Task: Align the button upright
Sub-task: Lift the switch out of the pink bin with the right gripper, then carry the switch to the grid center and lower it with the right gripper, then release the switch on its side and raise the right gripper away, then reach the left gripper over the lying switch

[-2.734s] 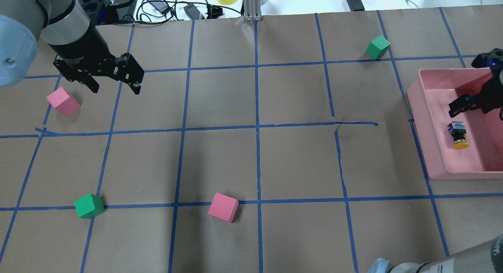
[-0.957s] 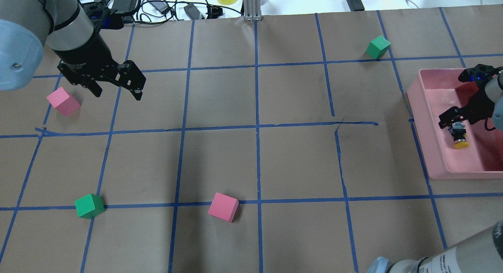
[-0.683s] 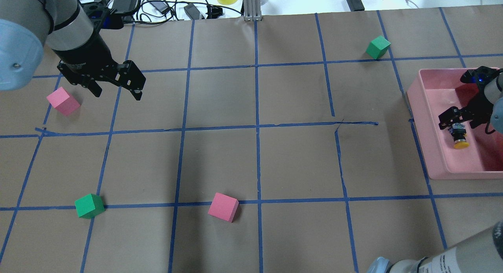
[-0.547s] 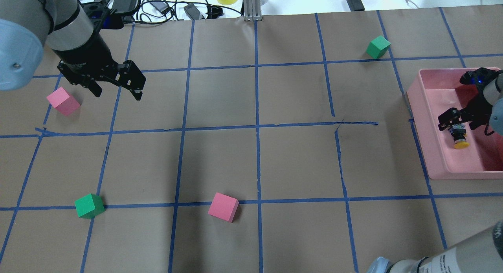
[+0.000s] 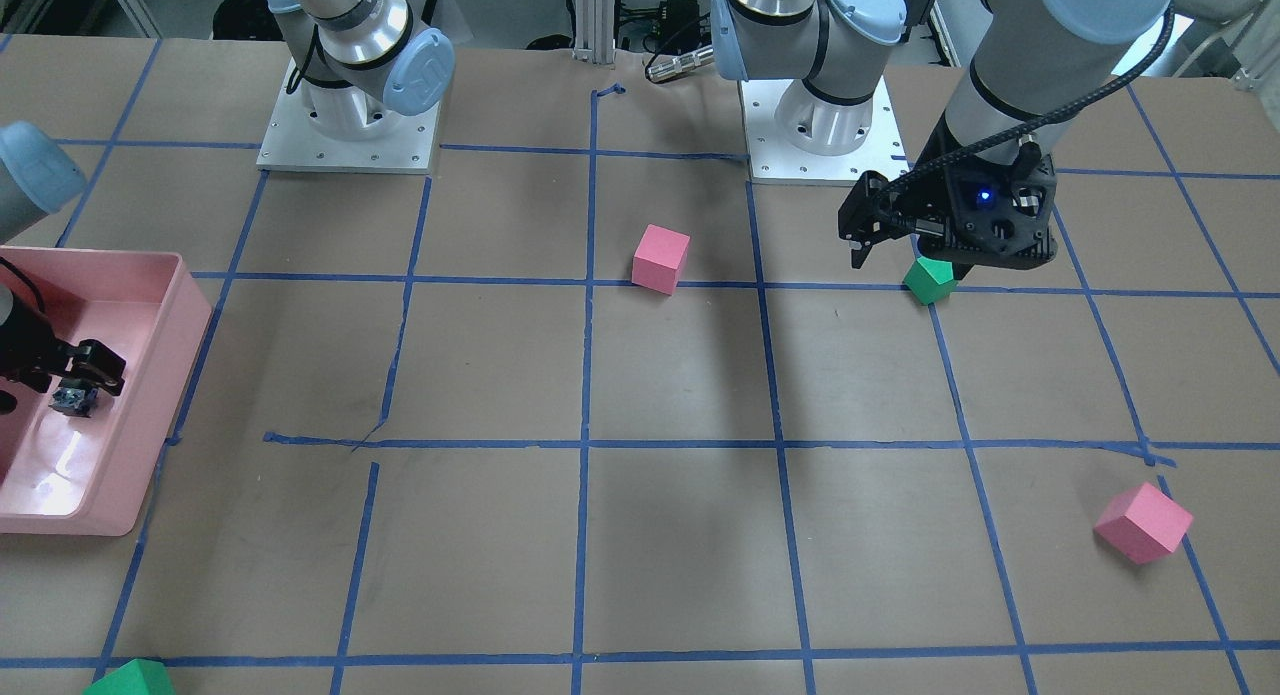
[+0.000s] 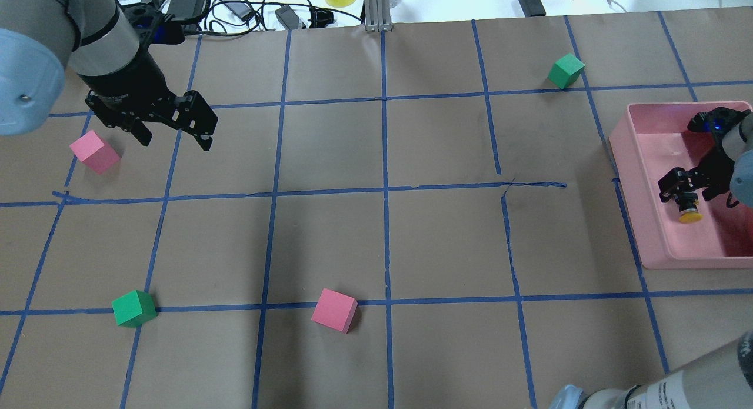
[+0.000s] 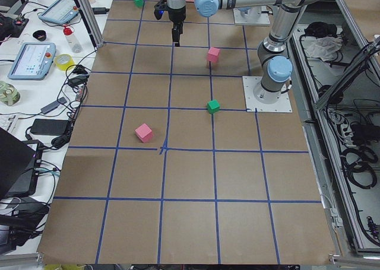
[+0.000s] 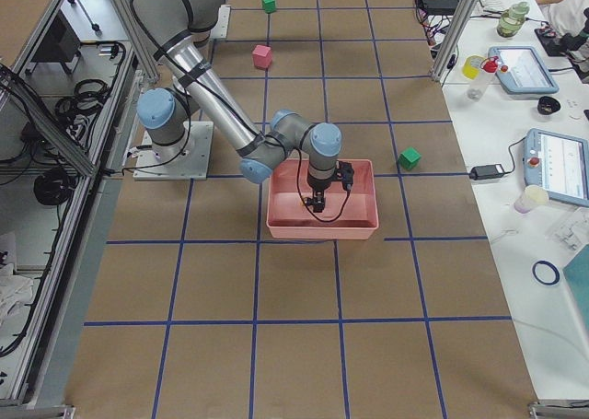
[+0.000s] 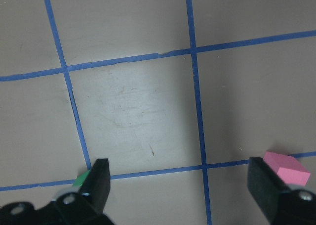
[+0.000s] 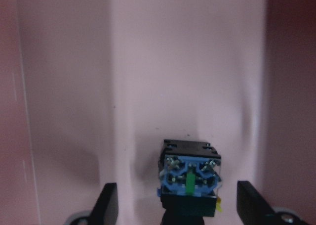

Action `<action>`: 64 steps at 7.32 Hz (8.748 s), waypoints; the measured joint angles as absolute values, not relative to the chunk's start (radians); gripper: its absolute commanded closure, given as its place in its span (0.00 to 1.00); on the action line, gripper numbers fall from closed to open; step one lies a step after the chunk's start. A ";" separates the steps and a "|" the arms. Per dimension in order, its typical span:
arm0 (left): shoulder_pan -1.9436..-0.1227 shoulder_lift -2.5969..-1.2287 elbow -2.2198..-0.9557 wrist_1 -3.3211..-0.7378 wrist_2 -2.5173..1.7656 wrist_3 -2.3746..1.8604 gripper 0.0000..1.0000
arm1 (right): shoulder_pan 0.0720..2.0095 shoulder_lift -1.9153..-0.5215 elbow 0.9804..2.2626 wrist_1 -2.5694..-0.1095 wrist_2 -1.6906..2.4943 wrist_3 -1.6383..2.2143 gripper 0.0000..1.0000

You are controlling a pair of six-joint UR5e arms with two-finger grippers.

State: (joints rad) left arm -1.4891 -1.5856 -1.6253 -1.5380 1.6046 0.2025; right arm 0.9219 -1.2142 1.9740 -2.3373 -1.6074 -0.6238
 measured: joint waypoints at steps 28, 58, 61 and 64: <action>-1.491 -1.599 -1.640 -1.536 1.590 0.235 0.00 | 1.951 -1.033 1.664 -2.254 -1.466 0.066 0.67; -1.810 -1.801 -2.070 -0.382 1.514 -0.132 0.00 | 1.594 -1.558 1.565 -1.579 -1.582 -0.009 0.00; -1.902 -1.915 -2.068 -0.335 1.583 -0.234 0.00 | 1.594 -1.556 1.569 -1.579 -1.581 -0.008 0.00; -1.954 -2.016 -2.034 -0.334 1.589 -0.339 0.02 | 1.594 -1.554 1.570 -1.578 -1.581 -0.008 0.00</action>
State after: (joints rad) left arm -1.9539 -2.0157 -2.0339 -0.3339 1.5894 -0.3388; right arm 1.5938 -1.5543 1.5697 -1.5785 -1.5810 -0.0083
